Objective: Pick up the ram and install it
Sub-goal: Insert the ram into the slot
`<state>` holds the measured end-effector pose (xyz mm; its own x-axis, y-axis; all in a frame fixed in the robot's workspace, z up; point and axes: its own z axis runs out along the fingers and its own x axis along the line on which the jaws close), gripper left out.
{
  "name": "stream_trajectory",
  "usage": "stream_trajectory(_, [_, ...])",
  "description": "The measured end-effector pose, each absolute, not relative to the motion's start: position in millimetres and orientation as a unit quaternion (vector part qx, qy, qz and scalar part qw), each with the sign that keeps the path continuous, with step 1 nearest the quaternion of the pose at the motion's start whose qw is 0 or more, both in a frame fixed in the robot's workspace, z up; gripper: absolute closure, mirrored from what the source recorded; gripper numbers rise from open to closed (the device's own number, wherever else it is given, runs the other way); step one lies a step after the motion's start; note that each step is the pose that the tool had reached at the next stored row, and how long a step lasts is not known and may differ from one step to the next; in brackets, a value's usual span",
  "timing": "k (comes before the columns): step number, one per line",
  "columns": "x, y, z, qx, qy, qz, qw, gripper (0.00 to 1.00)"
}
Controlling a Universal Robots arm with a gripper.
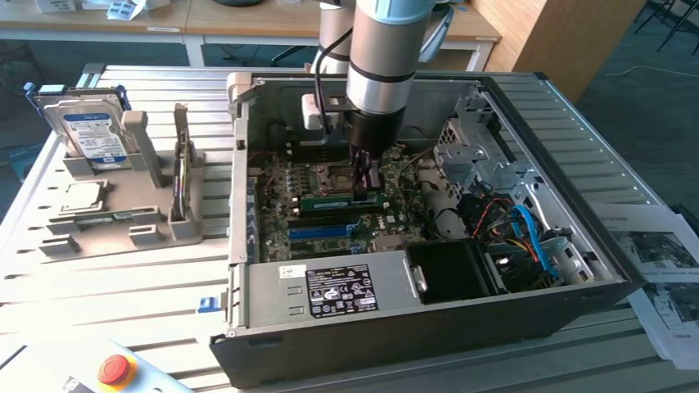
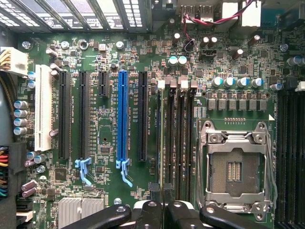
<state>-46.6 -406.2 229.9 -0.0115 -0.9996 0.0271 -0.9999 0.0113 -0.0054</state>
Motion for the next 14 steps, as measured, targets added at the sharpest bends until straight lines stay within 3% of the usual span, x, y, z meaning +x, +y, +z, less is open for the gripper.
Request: stream_trajectory(14, [-47.3, -406.2, 230.2, 0.703, -0.711, 0.012, 0.007, 0.88])
